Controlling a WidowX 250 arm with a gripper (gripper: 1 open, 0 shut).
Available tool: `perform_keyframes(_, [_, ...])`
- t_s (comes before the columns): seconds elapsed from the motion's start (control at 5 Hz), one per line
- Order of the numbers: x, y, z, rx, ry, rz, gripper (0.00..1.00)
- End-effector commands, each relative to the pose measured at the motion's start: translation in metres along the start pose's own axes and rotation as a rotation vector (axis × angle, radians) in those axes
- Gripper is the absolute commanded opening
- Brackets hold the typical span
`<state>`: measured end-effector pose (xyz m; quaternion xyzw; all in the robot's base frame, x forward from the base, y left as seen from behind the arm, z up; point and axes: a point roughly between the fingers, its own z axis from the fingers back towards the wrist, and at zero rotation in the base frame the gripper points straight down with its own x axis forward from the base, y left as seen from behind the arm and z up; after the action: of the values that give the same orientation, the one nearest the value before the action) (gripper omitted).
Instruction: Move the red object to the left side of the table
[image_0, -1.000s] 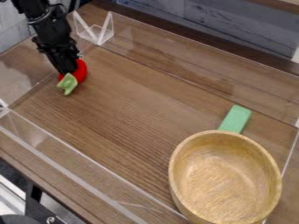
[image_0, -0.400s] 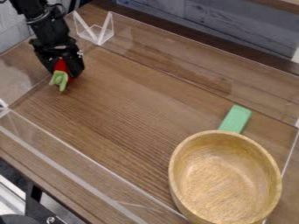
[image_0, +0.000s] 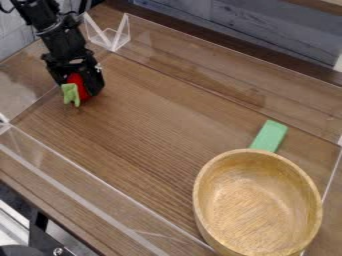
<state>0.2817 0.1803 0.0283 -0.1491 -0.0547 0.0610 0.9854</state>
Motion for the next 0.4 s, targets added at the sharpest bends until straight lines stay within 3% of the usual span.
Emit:
perform_keyframes(0.0, [0.007,-0.014,0.034,0.029,-0.081,-0.021,1.00])
perform_keyframes(0.2, [0.008,-0.024,0.046,0.023,-0.104,-0.016,1.00])
